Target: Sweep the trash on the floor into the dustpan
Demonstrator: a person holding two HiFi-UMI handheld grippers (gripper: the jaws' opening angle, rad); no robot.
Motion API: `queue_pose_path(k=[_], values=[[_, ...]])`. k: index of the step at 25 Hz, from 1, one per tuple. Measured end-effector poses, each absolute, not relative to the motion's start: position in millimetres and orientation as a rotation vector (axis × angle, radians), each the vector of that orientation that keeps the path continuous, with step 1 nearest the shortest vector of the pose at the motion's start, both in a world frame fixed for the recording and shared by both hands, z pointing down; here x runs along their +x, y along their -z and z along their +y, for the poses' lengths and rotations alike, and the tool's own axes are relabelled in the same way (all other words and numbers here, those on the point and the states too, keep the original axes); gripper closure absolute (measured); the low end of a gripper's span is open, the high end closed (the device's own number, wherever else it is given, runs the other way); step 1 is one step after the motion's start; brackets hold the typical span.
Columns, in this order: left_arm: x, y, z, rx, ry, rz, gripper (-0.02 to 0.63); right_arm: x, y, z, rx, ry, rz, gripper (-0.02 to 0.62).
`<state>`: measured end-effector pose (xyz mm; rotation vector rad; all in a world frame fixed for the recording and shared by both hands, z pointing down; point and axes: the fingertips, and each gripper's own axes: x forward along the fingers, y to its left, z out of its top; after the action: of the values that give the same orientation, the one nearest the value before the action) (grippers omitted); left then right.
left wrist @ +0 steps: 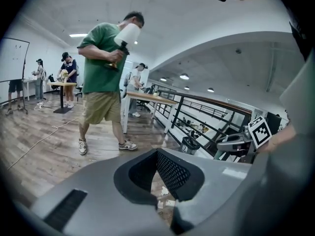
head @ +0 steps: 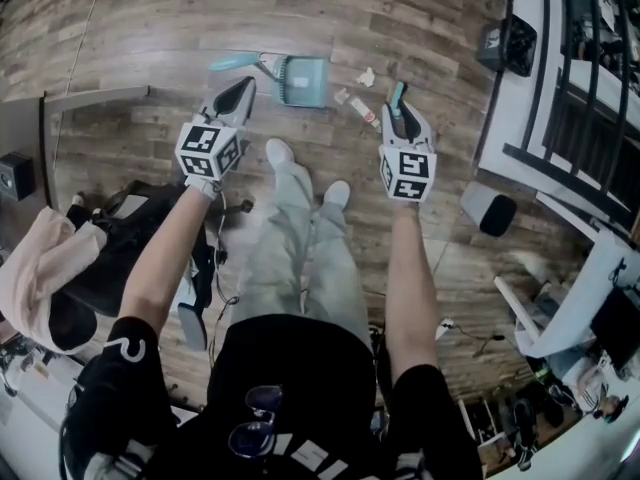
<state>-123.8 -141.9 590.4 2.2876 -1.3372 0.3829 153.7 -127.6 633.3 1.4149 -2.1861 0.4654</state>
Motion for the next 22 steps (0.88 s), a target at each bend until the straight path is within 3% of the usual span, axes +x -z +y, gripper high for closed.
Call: queue_pose_path(k=[22], values=[[-182.7, -617.5, -170.7, 2.227, -0.346, -1.321, 0.607, 23.3, -615.5, -192.5, 1.36, -0.484, -2.346, 0.499]])
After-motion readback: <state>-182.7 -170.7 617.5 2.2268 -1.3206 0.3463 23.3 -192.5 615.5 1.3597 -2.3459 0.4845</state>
